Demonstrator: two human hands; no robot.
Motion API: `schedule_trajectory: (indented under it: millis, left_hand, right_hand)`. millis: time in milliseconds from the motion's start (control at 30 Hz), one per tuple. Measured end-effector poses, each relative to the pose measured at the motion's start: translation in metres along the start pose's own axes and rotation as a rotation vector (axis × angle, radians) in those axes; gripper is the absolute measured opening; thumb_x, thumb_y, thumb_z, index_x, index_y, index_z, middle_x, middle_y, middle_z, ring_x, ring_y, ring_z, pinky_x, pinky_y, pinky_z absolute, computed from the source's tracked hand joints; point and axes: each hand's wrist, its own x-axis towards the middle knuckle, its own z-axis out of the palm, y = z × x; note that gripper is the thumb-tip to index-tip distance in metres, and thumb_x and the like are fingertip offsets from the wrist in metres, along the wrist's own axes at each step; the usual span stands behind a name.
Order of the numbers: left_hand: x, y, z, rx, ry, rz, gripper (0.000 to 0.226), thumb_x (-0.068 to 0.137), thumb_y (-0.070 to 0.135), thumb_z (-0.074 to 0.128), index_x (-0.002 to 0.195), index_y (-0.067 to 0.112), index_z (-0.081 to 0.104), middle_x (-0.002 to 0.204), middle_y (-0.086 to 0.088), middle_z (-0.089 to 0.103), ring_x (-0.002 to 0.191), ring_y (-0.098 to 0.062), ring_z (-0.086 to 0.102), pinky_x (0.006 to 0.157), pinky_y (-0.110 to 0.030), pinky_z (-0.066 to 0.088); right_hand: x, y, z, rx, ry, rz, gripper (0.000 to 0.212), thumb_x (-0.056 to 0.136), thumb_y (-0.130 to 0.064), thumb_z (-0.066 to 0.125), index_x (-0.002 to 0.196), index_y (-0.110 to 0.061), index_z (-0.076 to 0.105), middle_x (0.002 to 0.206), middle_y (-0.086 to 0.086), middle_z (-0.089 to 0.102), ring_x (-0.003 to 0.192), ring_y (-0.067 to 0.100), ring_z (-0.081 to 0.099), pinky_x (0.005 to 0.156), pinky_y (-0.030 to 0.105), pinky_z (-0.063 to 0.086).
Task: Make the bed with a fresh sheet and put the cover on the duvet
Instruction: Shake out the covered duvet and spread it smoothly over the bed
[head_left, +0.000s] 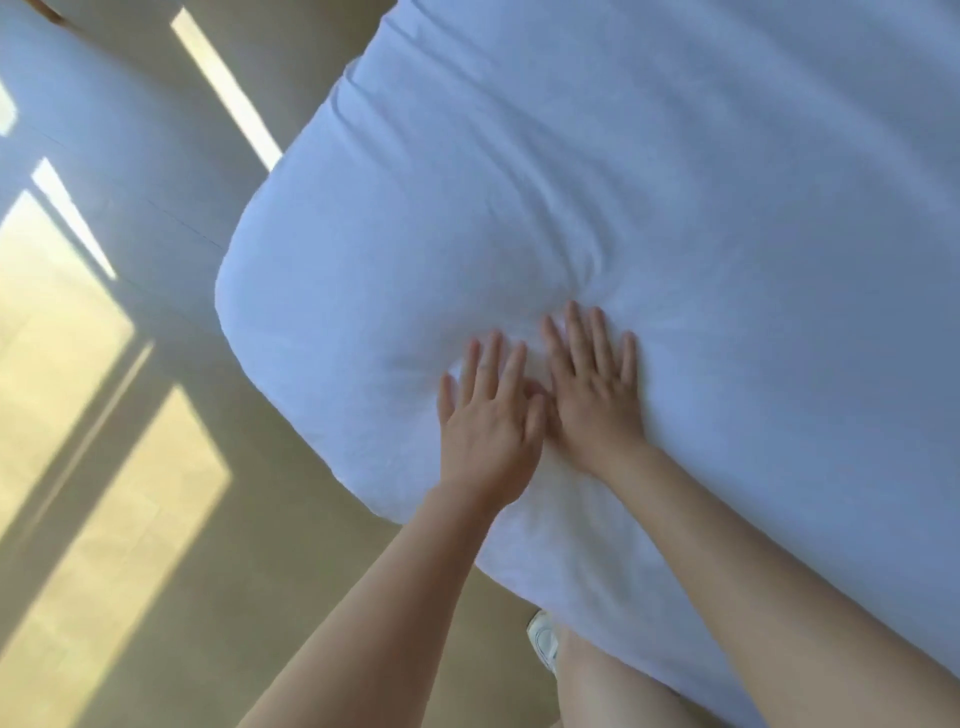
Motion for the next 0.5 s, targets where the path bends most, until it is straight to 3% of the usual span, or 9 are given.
schedule_trajectory:
  millis: [67, 133, 200, 333, 433, 500]
  left_hand:
    - [0.043, -0.023, -0.012, 0.02, 0.051, -0.057, 0.061, 0.093, 0.046, 0.016, 0.151, 0.029, 0.012, 0.16, 0.004, 0.0, 0.145, -0.01, -0.01, 0.112, -0.034, -0.014]
    - [0.077, -0.058, -0.029, 0.063, 0.126, -0.14, 0.07, 0.083, 0.052, 0.005, 0.15, 0.032, 0.007, 0.16, 0.004, -0.002, 0.144, -0.008, -0.012, 0.111, -0.031, -0.016]
    - [0.101, -0.095, -0.041, 0.03, 0.179, -0.305, 0.069, 0.086, 0.055, 0.009, 0.15, 0.033, 0.003, 0.16, 0.004, -0.002, 0.145, -0.009, -0.009, 0.112, -0.033, -0.013]
    - [0.133, -0.152, -0.064, -0.244, 0.197, -0.697, 0.063, 0.095, 0.05, 0.027, 0.151, 0.025, 0.012, 0.159, -0.002, 0.01, 0.146, -0.013, 0.005, 0.115, -0.046, 0.008]
    - [0.15, -0.181, -0.089, -0.267, 0.126, -0.665, 0.068, 0.095, 0.054, 0.03, 0.151, 0.021, 0.012, 0.159, -0.003, 0.013, 0.146, -0.013, 0.007, 0.116, -0.047, 0.011]
    - [0.171, -0.194, -0.108, -0.235, 0.125, -0.563, 0.076, 0.09, 0.062, 0.031, 0.151, 0.021, 0.012, 0.159, -0.002, 0.014, 0.146, -0.015, 0.009, 0.117, -0.047, 0.01]
  right_hand:
    - [0.045, -0.025, 0.0, -0.074, -0.034, -0.095, 0.064, 0.088, -0.046, 0.012, 0.147, -0.025, 0.002, 0.159, 0.01, 0.007, 0.145, 0.031, -0.001, 0.111, 0.047, -0.015]
    - [0.081, -0.051, -0.002, -0.101, 0.01, -0.188, 0.062, 0.086, -0.043, 0.025, 0.145, -0.023, 0.034, 0.151, 0.013, 0.033, 0.14, 0.035, 0.028, 0.111, 0.056, 0.014]
    - [0.109, -0.075, -0.002, -0.135, 0.03, -0.304, 0.058, 0.085, -0.044, 0.036, 0.137, -0.022, 0.049, 0.145, 0.011, 0.044, 0.133, 0.034, 0.041, 0.105, 0.058, 0.028]
    - [0.147, -0.111, -0.006, -0.127, -0.02, -0.563, 0.059, 0.078, -0.044, 0.064, 0.132, -0.022, 0.056, 0.141, 0.002, 0.05, 0.13, 0.024, 0.047, 0.103, 0.054, 0.035]
    - [0.169, -0.117, -0.022, 0.028, 0.001, -0.67, 0.05, 0.072, -0.029, 0.069, 0.119, -0.012, 0.066, 0.131, 0.006, 0.059, 0.121, 0.024, 0.056, 0.101, 0.048, 0.041]
    - [0.193, -0.115, -0.036, 0.093, 0.083, -0.562, 0.044, 0.073, -0.022, 0.061, 0.113, -0.005, 0.067, 0.127, 0.012, 0.061, 0.119, 0.03, 0.057, 0.102, 0.045, 0.04]
